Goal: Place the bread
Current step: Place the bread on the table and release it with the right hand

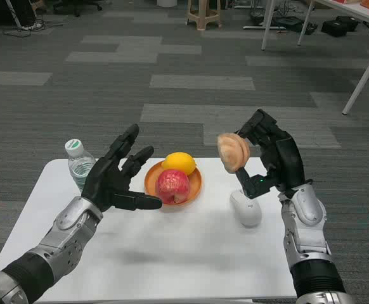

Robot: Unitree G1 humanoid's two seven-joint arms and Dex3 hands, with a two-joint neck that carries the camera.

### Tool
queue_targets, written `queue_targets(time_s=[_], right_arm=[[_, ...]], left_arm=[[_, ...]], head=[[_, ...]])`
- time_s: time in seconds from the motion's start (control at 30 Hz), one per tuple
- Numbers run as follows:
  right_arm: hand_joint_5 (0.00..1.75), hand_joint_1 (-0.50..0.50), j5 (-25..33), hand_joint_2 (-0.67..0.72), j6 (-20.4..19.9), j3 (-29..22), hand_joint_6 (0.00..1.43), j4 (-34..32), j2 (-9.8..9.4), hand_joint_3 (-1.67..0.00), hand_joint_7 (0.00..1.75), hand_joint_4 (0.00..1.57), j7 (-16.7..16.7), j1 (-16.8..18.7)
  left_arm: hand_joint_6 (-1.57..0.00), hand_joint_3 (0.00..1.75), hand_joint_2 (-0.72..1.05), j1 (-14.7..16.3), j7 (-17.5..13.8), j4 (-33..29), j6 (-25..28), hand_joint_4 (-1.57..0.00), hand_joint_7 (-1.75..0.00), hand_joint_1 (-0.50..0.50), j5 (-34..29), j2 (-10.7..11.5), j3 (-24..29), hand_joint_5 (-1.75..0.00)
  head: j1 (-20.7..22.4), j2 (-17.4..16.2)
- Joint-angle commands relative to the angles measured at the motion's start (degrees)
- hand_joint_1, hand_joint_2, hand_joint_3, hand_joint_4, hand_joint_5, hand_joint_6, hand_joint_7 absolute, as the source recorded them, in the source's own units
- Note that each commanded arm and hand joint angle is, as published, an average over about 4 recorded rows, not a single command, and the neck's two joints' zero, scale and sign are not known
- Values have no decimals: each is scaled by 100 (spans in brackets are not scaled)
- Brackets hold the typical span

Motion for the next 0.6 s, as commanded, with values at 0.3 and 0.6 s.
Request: queue_targets(time_s=[0.3,0.6], right_arm=[[155,-42,72,-40,1,-61,86,648,-287,-159,161,69,-439,-564],[155,-42,66,-35,-6,-45,86,615,-301,-159,161,69,-437,-572]], left_arm=[[0,9,34,-699,-31,938,-20,0,0,50,69,-464,198,-41],[0,7,34,-625,-40,885,-29,0,0,50,76,-477,231,-41]], head=[[2,127],[6,37]])
